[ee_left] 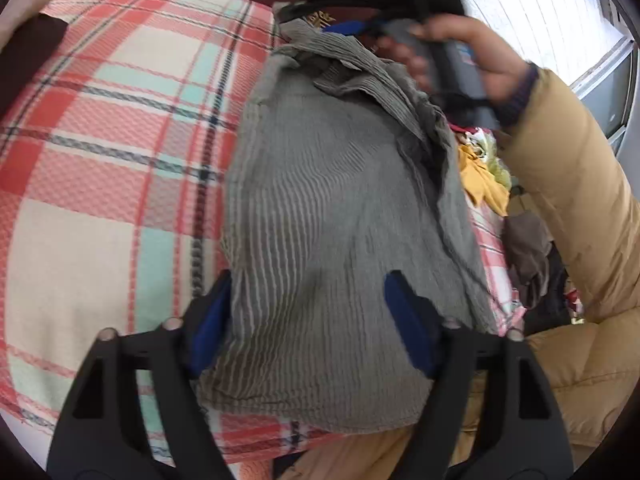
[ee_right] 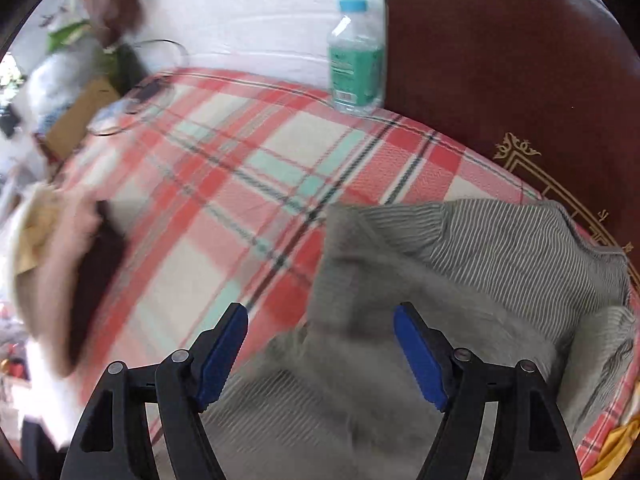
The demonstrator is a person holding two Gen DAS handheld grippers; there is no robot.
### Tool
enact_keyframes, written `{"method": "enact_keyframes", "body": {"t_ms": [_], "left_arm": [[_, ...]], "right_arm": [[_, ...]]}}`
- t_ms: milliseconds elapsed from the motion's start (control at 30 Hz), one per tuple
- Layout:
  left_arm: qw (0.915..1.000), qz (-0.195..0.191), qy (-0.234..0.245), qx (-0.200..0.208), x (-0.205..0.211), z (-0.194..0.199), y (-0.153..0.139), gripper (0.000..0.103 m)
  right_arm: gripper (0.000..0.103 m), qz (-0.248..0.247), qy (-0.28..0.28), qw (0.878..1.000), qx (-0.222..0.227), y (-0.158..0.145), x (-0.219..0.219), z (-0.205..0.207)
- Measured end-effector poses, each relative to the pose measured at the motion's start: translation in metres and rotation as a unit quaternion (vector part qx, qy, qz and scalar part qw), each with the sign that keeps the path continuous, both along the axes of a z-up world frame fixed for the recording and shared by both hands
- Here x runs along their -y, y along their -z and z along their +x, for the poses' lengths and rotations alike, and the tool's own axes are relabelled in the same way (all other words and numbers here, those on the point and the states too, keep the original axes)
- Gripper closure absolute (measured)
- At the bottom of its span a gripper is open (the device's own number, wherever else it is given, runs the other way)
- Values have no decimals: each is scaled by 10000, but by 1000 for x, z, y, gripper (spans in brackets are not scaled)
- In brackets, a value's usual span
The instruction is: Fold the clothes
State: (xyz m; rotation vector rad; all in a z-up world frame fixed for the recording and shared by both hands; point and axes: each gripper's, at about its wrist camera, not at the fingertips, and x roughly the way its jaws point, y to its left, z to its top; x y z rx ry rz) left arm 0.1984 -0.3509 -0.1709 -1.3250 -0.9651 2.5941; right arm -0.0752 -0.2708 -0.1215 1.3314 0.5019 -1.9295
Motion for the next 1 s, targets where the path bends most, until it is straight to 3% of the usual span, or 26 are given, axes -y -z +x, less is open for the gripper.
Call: {"method": "enact_keyframes", "body": {"t_ms": [67, 167, 233, 267, 300, 467, 667, 767, 833, 1000], "left_arm": [[9998, 75, 161, 80, -4, -4, 1, 71], [9993, 212, 285, 95, -6, -5, 3, 83], [9988, 317, 363, 63, -7, -5, 4, 85], [9986, 346, 406, -12, -7, -5, 0, 87], [9982, 375, 449, -87, -8, -4, -3, 88], [9948, 263, 776, -602, -19, 2, -39, 88], [9864, -16, 1393, -873, -56, -9, -73, 88], [9808, 20, 1765, -832, -82, -22, -73, 88], [9773, 65, 1983, -748, -99, -32, -67, 88], [9701, 101, 2397, -359, -139, -55, -43, 88]], "right_arm": [[26, 289, 156, 9994, -72, 16, 22, -10], [33, 722, 390, 9965, -180, 41, 56, -25], [52, 800, 334, 9956, -363, 40, 56, -26], [76, 666, 356, 9968, -279, 35, 50, -30], [89, 463, 410, 9980, -112, 29, 41, -35], [90, -931, 718, 9904, 727, -8, -11, -61], [91, -2300, 1029, 9583, 1347, -39, -84, -79], [91, -2808, 1230, 9394, 1534, -47, -122, -86], [91, -3000, 1423, 9291, 1630, -40, -151, -89], [90, -3010, 1978, 9163, 1751, -5, -208, -100]]}}
